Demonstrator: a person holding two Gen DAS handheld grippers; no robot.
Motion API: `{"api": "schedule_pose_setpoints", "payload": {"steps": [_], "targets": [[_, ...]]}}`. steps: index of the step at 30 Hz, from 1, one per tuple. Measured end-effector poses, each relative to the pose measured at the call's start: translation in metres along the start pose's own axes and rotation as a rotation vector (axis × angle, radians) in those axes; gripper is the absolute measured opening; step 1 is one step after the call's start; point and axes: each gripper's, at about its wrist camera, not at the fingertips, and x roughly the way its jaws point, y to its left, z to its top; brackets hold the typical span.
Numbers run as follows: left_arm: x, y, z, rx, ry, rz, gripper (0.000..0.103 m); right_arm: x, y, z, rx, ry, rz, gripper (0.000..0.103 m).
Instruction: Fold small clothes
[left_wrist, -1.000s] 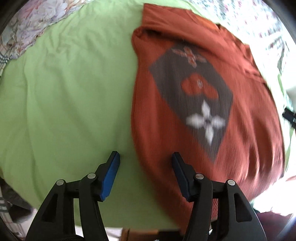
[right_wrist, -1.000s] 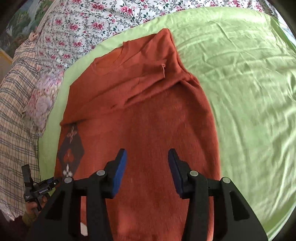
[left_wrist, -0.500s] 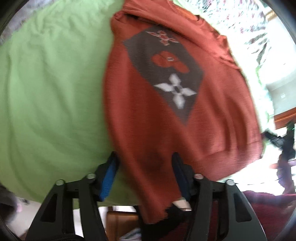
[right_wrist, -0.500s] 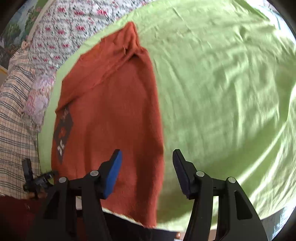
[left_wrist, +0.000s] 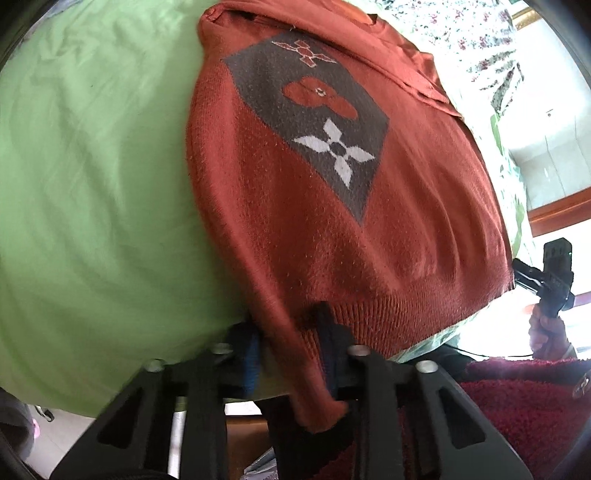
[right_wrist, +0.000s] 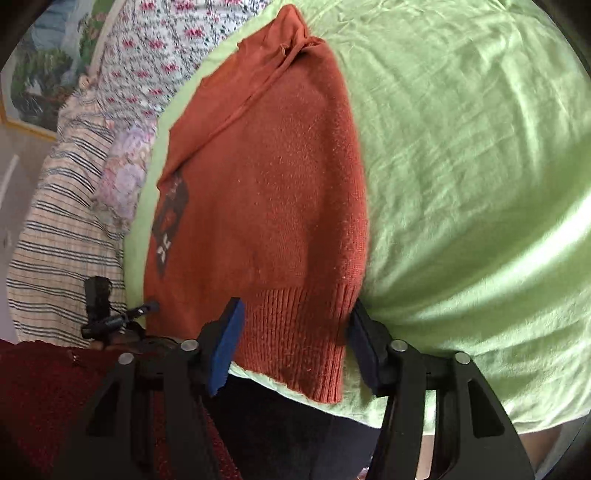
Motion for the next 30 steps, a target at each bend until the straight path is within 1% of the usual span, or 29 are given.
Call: {"api": "schedule_pose_setpoints", "payload": {"steps": [1,3,5,9,12,15,18,20,23,25,30], "targets": [[0.000,0.001,-0.001,-0.003,0.006,-0.013,0.006,0.000,0.000,-0.001,-0.007,0.002,-0.007,0.029],[-0.003,-0.004,-0.005,0.024,-0.014,0.003,0.005,0.002,-0.002,-0.003,-0.013,0.036,-0.033,0.007],[-0.012,-0.006,-0.011,0.053,-0.042,0.005,0.004,0.000,0.000,-0.005,-0.020,0.040,-0.027,0.007],[-0.028,-0.004,-0.010,0.009,-0.089,-0.048,0.004,-0.004,0.009,0.000,-0.001,0.014,0.047,0.007],[-0.045,-0.004,0.001,-0.015,-0.134,-0.088,0.004,-0.010,0.020,0.009,0.003,-0.022,0.111,0.007],[-0.064,-0.013,0.020,-0.007,-0.192,-0.110,0.004,-0.017,0.034,0.025,-0.005,-0.074,0.159,0.007],[-0.084,-0.023,0.048,0.005,-0.264,-0.117,0.004,-0.026,0.051,0.045,-0.043,-0.120,0.189,0.007],[-0.101,-0.027,0.072,0.013,-0.327,-0.120,0.004,-0.032,0.063,0.061,-0.072,-0.155,0.206,0.007],[-0.119,-0.031,0.108,0.023,-0.409,-0.126,0.004,-0.041,0.076,0.094,-0.108,-0.213,0.222,0.007],[-0.127,-0.033,0.135,0.028,-0.454,-0.124,0.004,-0.047,0.078,0.119,-0.124,-0.255,0.221,0.007],[-0.132,-0.028,0.205,0.030,-0.537,-0.063,0.004,-0.041,0.075,0.189,-0.125,-0.346,0.181,0.007]]}}
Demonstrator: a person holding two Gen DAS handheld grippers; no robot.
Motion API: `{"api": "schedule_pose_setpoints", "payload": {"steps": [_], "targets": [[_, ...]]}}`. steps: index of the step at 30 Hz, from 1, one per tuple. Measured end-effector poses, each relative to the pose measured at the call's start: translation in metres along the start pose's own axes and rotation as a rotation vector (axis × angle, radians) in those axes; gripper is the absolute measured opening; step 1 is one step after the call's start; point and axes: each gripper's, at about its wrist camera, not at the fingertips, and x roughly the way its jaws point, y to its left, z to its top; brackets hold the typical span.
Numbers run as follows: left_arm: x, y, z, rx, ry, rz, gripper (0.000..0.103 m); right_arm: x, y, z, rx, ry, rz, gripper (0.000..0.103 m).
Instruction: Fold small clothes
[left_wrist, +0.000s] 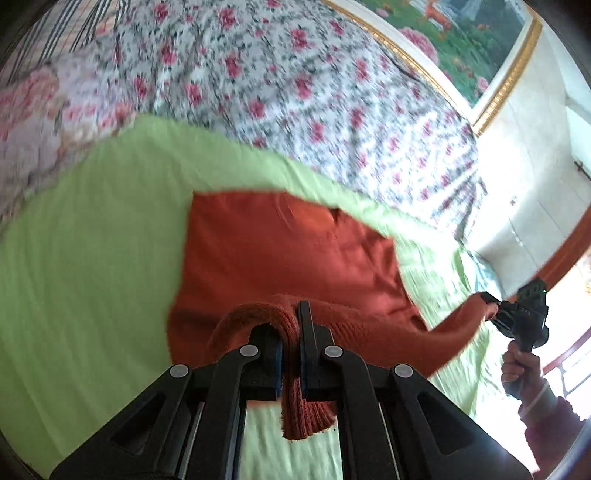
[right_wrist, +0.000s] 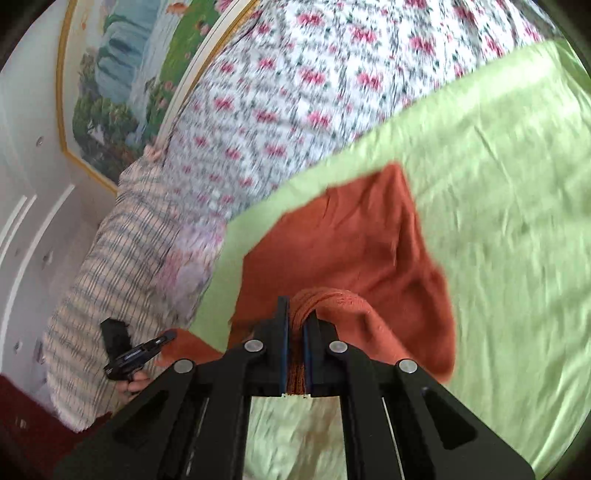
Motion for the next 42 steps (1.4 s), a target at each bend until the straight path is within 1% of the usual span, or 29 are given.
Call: {"api": "schedule_pose_setpoints", "payload": {"steps": [3,4,8,13,16,19,21,22,23,24,25,26,28,29,30,31,32,33,34,36,37,39,42], "targets": [[0.031,0.013,0.030,-0.032,-0.015,0.030,0.004,0.027,-0.021,0.034,0.021,-0.026,-0.042,0.007],[0.046,0.019,0.043,-0.046,-0.010,0.035,0.004,0.038,-0.027,0.043,0.029,-0.026,-0.059,0.007],[0.093,0.029,0.068,-0.064,0.019,0.067,0.004,0.080,-0.045,0.073,0.052,-0.016,-0.098,0.007],[0.136,0.046,0.088,-0.103,0.049,0.092,0.004,0.124,-0.068,0.106,0.068,0.020,-0.120,0.007],[0.166,0.068,0.091,-0.159,0.080,0.130,0.004,0.143,-0.082,0.115,0.076,0.041,-0.131,0.007],[0.193,0.088,0.087,-0.209,0.121,0.161,0.006,0.163,-0.097,0.117,0.092,0.074,-0.149,0.007],[0.207,0.094,0.083,-0.211,0.153,0.186,0.010,0.175,-0.105,0.117,0.098,0.102,-0.162,0.011],[0.210,0.096,0.080,-0.211,0.166,0.193,0.014,0.180,-0.108,0.116,0.092,0.121,-0.178,0.012],[0.210,0.096,0.076,-0.220,0.173,0.191,0.021,0.184,-0.111,0.115,0.085,0.141,-0.204,0.016],[0.207,0.095,0.074,-0.226,0.168,0.184,0.025,0.186,-0.113,0.114,0.081,0.162,-0.230,0.026],[0.202,0.093,0.070,-0.228,0.160,0.175,0.037,0.184,-0.114,0.113,0.080,0.167,-0.241,0.033],[0.192,0.086,0.063,-0.221,0.148,0.165,0.050,0.178,-0.113,0.113,0.078,0.158,-0.253,0.036],[0.178,0.070,0.050,-0.195,0.136,0.157,0.057,0.157,-0.105,0.112,0.051,0.102,-0.304,0.051],[0.172,0.058,0.037,-0.173,0.139,0.133,0.060,0.140,-0.095,0.109,0.013,0.058,-0.337,0.052],[0.170,0.047,0.026,-0.158,0.153,0.109,0.063,0.129,-0.087,0.104,-0.011,0.032,-0.343,0.052],[0.173,0.035,0.014,-0.139,0.181,0.092,0.067,0.120,-0.077,0.097,-0.035,0.015,-0.331,0.052],[0.177,0.026,0.004,-0.121,0.211,0.084,0.067,0.117,-0.069,0.089,-0.051,0.018,-0.307,0.052],[0.185,0.018,-0.004,-0.102,0.241,0.079,0.067,0.120,-0.059,0.078,-0.082,0.057,-0.263,0.052],[0.196,0.010,-0.013,-0.071,0.272,0.090,0.067,0.129,-0.051,0.068,-0.117,0.121,-0.233,0.052],[0.208,0.001,-0.017,-0.024,0.283,0.140,0.067,0.157,-0.035,0.044,-0.210,0.269,-0.211,0.052],[0.216,-0.002,-0.012,-0.006,0.287,0.158,0.067,0.167,-0.031,0.036,-0.244,0.310,-0.212,0.052],[0.225,-0.004,-0.001,0.011,0.290,0.171,0.067,0.188,-0.027,0.026,-0.306,0.364,-0.239,0.052],[0.240,-0.002,0.025,0.046,0.266,0.209,0.067,0.212,-0.028,0.034,-0.365,0.378,-0.275,0.052]]}}
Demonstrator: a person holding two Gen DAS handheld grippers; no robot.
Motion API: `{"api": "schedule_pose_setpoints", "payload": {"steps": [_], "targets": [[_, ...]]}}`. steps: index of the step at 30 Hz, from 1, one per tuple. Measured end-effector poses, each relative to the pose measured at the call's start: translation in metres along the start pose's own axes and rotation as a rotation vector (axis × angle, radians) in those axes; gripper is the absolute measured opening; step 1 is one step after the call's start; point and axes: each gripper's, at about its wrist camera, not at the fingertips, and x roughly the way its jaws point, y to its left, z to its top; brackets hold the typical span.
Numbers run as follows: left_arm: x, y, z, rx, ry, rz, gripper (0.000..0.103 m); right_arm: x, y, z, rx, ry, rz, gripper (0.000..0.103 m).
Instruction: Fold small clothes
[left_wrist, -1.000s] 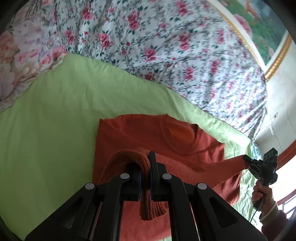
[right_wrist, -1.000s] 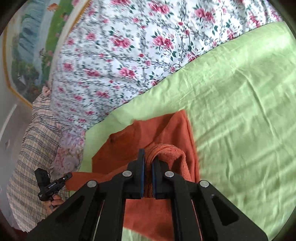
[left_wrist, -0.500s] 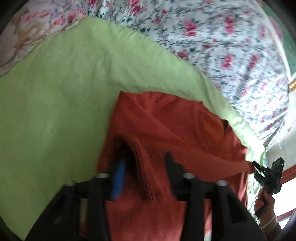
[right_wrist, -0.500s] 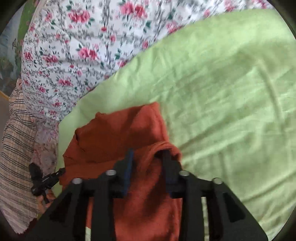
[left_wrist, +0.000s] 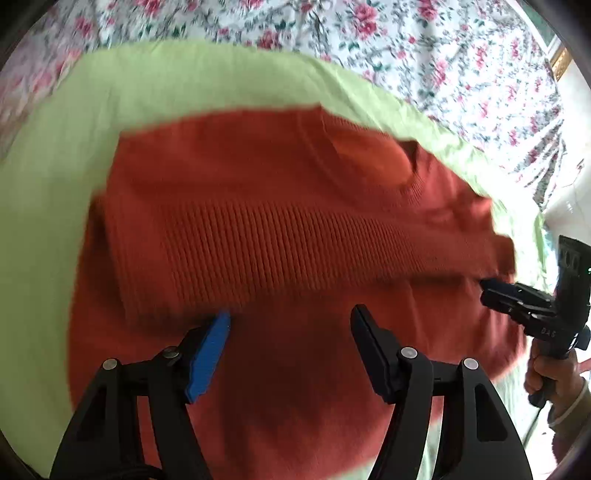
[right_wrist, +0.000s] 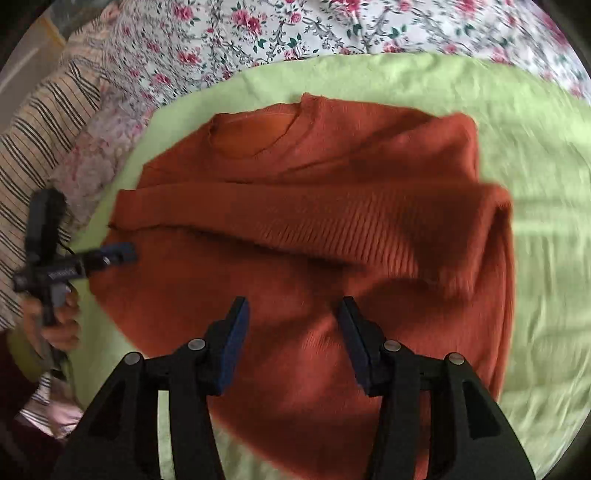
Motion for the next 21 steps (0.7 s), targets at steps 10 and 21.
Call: {"api": "schedule_pose_setpoints", "payload": {"steps": [10,21], "targets": [[-0.031,0.067,0.067,-0.307,-0.193,0.072,0.070,-0.044,-0.070,0.063,0.267,-0.236,-0.165,0.051],[-0.058,0.045,-0.053,-0.311,-0.072,0.045,0.070,-0.045,-0.018,-0.001,0.300,-0.148,-0.051,0.051]]}}
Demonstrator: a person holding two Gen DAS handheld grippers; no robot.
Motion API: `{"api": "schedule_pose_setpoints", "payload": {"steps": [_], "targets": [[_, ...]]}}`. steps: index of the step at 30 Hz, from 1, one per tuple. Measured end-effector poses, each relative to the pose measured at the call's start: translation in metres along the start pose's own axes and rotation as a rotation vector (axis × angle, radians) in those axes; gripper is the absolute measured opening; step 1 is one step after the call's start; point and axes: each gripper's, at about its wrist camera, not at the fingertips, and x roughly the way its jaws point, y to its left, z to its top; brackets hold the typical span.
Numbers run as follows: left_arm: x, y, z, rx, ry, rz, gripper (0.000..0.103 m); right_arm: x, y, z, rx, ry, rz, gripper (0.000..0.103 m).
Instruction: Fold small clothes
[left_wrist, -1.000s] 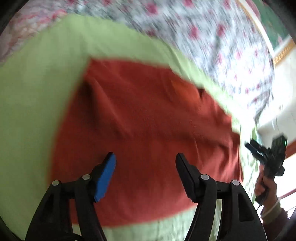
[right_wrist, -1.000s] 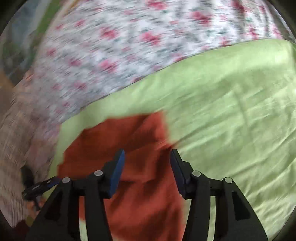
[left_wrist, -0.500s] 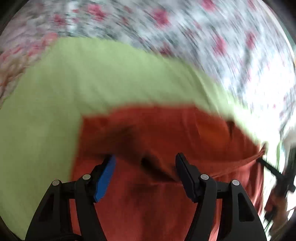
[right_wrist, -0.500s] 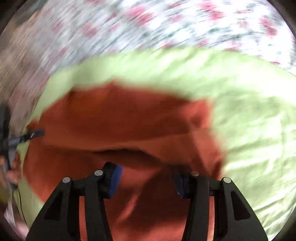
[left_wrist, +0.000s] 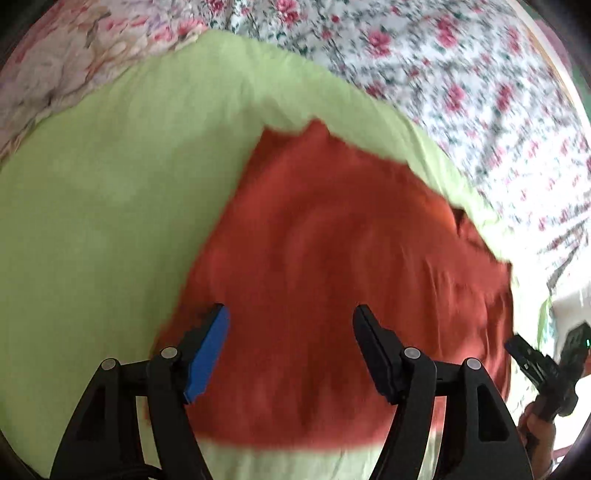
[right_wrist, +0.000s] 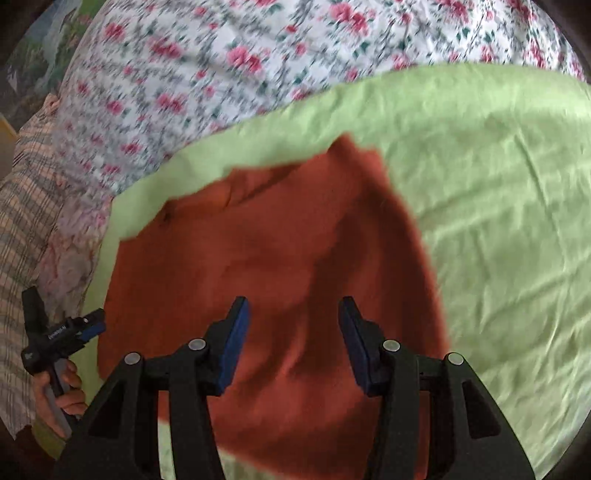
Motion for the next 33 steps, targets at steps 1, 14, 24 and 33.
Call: {"api": "schedule_pose_setpoints", "payload": {"steps": [1,14,24,33], "targets": [[-0.004,-0.001,-0.009,0.005,0.007,-0.006,0.070,-0.001,0.005,-0.007,0.002,0.011,0.007,0.051],[-0.057,0.011,-0.110,0.035,0.064,-0.076,0.071,0.001,0.063,-0.069,-0.026,0.141,0.041,0.053],[-0.070,0.039,-0.111,-0.080,0.043,-0.100,0.072,-0.007,0.082,-0.080,-0.044,0.148,0.053,0.060],[-0.053,0.026,-0.105,-0.090,0.082,-0.138,0.075,-0.014,0.070,-0.078,-0.002,0.140,0.048,0.062]]}}
